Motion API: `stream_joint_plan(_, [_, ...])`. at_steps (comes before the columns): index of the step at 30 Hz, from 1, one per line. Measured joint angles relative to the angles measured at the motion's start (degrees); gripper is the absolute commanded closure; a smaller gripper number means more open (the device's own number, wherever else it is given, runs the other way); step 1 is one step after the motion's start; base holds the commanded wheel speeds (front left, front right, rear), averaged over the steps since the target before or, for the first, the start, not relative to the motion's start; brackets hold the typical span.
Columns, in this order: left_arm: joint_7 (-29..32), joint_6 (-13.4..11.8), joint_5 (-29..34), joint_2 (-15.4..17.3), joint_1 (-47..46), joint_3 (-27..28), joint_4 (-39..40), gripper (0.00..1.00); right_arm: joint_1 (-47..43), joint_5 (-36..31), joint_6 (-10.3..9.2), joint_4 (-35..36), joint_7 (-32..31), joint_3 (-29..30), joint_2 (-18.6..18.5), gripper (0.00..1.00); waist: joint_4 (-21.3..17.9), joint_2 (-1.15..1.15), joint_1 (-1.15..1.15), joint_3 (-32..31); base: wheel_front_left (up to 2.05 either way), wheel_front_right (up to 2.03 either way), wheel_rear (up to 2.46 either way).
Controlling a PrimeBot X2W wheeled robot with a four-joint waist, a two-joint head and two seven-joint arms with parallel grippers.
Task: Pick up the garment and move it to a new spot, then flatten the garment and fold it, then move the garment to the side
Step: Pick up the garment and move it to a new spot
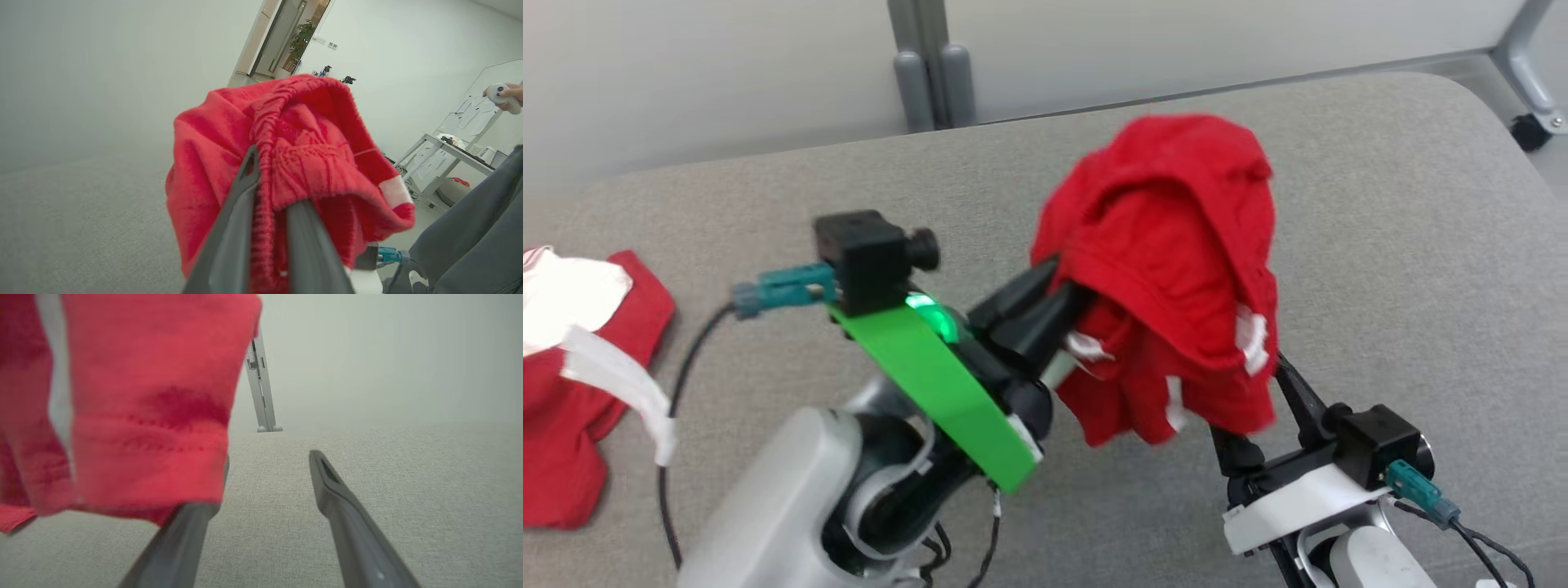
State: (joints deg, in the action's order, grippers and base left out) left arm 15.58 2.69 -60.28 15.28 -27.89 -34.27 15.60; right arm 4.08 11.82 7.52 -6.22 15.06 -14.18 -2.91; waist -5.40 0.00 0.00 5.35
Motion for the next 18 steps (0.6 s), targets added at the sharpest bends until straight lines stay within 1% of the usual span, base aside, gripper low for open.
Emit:
stream_joint_plan(2, [-0.19,-0.68,1.74,-1.14,1.04,-2.71,-1.66,1.00,0.05,0.77,0.00,0.49,0.00,0.57,0.00,0.00,-1.70,0.00,0.00,0.36,0.00,0.00,0.00])
stream_joint_plan(3, [-1.04,-1.24,3.69,-1.75,1.27,-3.43,-3.35,1.00,0.05,0.94,0.00,0.73,0.00,0.71,0.00,0.00,-2.58,0.00,0.00,0.57,0.00,0.00,0.00])
stream_joint_plan(4, [-1.38,-1.46,4.07,-2.23,1.42,-4.10,-4.87,1.00,0.04,1.07,0.00,0.85,0.00,0.98,0.00,0.00,-3.27,0.00,0.00,0.75,0.00,0.00,0.00])
stream_joint_plan(5, [-1.52,-1.47,4.57,-2.81,1.58,-5.42,-7.08,1.00,0.05,1.27,0.00,1.01,0.00,1.37,0.00,0.00,-4.14,0.00,0.00,0.98,0.00,0.00,0.00])
stream_joint_plan(7, [-2.21,-2.18,7.99,-3.68,1.77,-7.33,-12.98,1.00,-0.03,1.54,0.00,1.16,0.00,1.89,0.03,0.00,-5.84,0.00,0.00,1.50,0.00,0.00,0.00])
stream_joint_plan(8, [-2.36,-2.43,8.05,-3.92,1.85,-7.73,-16.34,1.00,-0.06,1.56,-0.01,1.16,0.00,2.04,-0.01,0.00,-6.66,0.00,0.00,1.78,0.00,0.00,0.00])
stream_joint_plan(11, [-3.20,-3.30,6.97,-4.97,2.36,-6.41,-26.72,1.00,-0.10,1.72,-0.01,1.25,0.00,1.77,-0.01,0.00,-8.76,0.00,0.00,2.64,0.00,0.00,0.00])
stream_joint_plan(14, [-5.88,-4.27,7.10,-5.24,1.74,-4.39,-37.05,1.00,-0.09,1.85,-0.01,1.31,0.00,1.64,0.02,0.00,-10.49,0.00,0.00,3.54,0.00,0.00,0.00])
stream_joint_plan(16, [-7.89,-4.42,6.87,-5.58,0.72,-2.90,-43.88,1.00,-0.11,1.83,-0.01,1.19,0.00,1.72,0.01,0.00,-11.38,0.00,0.00,4.08,0.00,0.00,0.00])
stream_joint_plan(18, [-10.07,-4.36,6.97,-6.28,-0.11,-2.42,-48.96,1.00,-0.21,1.49,-0.01,0.83,0.00,1.68,0.03,0.00,-11.78,0.00,0.00,4.39,0.00,0.00,0.00])
